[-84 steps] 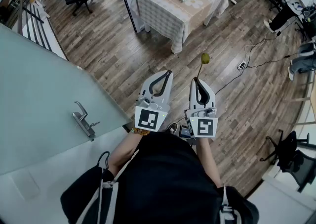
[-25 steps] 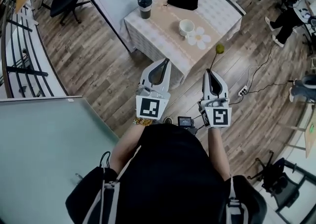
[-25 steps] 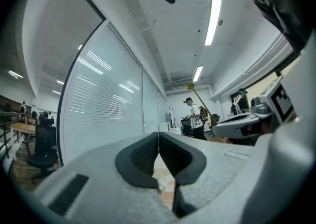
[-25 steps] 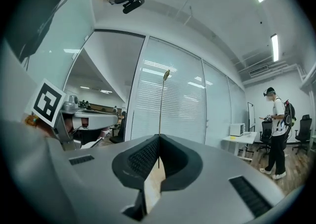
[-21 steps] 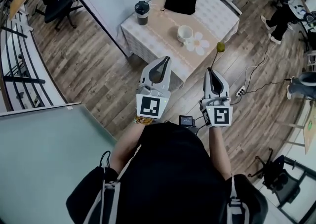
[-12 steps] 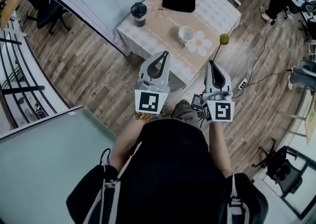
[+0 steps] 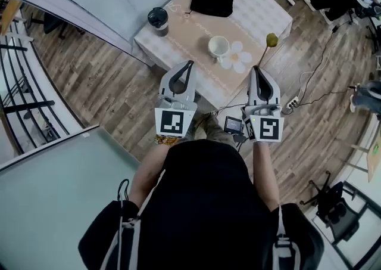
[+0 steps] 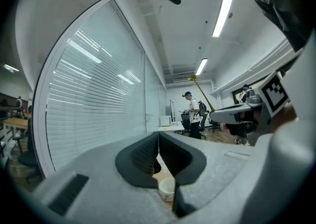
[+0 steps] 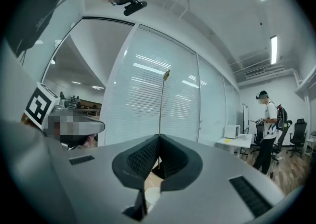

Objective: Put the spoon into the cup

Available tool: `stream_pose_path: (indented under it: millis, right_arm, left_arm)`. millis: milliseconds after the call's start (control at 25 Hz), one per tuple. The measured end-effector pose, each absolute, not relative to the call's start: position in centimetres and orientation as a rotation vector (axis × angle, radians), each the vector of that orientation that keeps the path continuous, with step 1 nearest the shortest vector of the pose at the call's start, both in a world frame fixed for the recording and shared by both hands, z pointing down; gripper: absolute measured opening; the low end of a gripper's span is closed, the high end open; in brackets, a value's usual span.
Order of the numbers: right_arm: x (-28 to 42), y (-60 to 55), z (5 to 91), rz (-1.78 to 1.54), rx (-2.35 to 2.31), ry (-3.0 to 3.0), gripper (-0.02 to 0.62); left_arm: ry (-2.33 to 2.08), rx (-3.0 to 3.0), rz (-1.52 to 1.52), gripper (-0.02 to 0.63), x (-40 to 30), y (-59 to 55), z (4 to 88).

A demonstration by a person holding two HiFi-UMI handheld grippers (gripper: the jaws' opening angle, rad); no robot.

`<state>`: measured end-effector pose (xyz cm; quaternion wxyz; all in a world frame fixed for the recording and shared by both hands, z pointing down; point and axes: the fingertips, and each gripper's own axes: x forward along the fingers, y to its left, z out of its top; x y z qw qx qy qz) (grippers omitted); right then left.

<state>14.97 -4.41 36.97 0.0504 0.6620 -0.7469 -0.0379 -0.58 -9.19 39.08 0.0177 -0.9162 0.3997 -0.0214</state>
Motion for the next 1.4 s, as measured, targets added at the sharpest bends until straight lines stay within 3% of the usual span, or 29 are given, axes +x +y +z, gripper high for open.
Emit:
stream_pose_path:
  millis: [680,1120,1400]
  right_arm:
    - [18.2,-10.6,42.2,-0.037,1.835,-2.326,0.008]
    - [17.3,-12.6,56.6,0.347,1.61,-2.2,0.008]
    - [17.4,-12.3,62.7,0.401,1.494,-2.095,0.008]
  left_arm:
    - [1.363,-2.76,-0.108,0.018,3.9,-11.2,39.0]
    - [1.437,-2.734,-0.13,0.018,2.7,-12.6,39.4]
    - [1.428,-2.719,-0.14,0.018,2.1,-13.4,39.8]
